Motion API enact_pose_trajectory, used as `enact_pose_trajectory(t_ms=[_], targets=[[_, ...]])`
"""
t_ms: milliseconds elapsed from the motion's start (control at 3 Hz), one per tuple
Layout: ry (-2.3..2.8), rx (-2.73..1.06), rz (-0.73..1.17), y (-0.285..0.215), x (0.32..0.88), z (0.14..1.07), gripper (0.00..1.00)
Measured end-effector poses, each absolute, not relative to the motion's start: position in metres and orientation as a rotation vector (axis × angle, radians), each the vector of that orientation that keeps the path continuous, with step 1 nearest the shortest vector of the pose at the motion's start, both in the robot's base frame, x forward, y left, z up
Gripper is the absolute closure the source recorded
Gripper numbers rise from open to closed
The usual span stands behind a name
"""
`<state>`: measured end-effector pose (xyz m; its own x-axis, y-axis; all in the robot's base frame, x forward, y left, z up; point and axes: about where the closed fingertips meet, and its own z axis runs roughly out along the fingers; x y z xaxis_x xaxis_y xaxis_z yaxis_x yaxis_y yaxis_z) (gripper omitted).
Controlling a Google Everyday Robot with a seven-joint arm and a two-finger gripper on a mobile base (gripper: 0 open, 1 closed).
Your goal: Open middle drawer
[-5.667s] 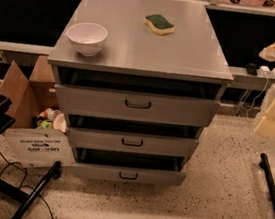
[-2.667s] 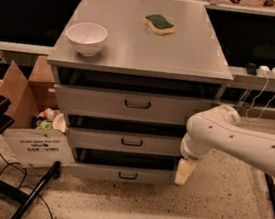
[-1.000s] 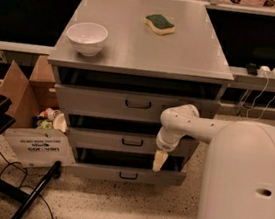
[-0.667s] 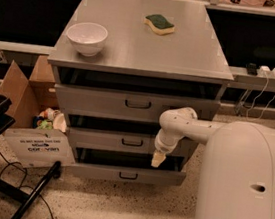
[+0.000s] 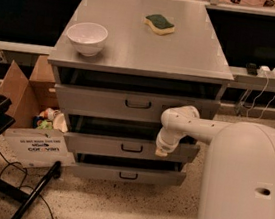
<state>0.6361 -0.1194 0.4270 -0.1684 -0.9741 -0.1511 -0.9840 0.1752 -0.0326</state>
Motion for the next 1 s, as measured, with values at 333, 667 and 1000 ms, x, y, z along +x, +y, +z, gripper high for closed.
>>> enact_pose_trajectory(t_ms=[333,667,1000], targets=[[2.299,-1.931,0.109,-0.1197,0.6386,0.4324,1.00],[2.299,-1.931,0.109,-0.1198,0.6386,0.4339,0.96],[2.299,-1.931,0.109,-0.1198,0.6385,0.4339,0.73]])
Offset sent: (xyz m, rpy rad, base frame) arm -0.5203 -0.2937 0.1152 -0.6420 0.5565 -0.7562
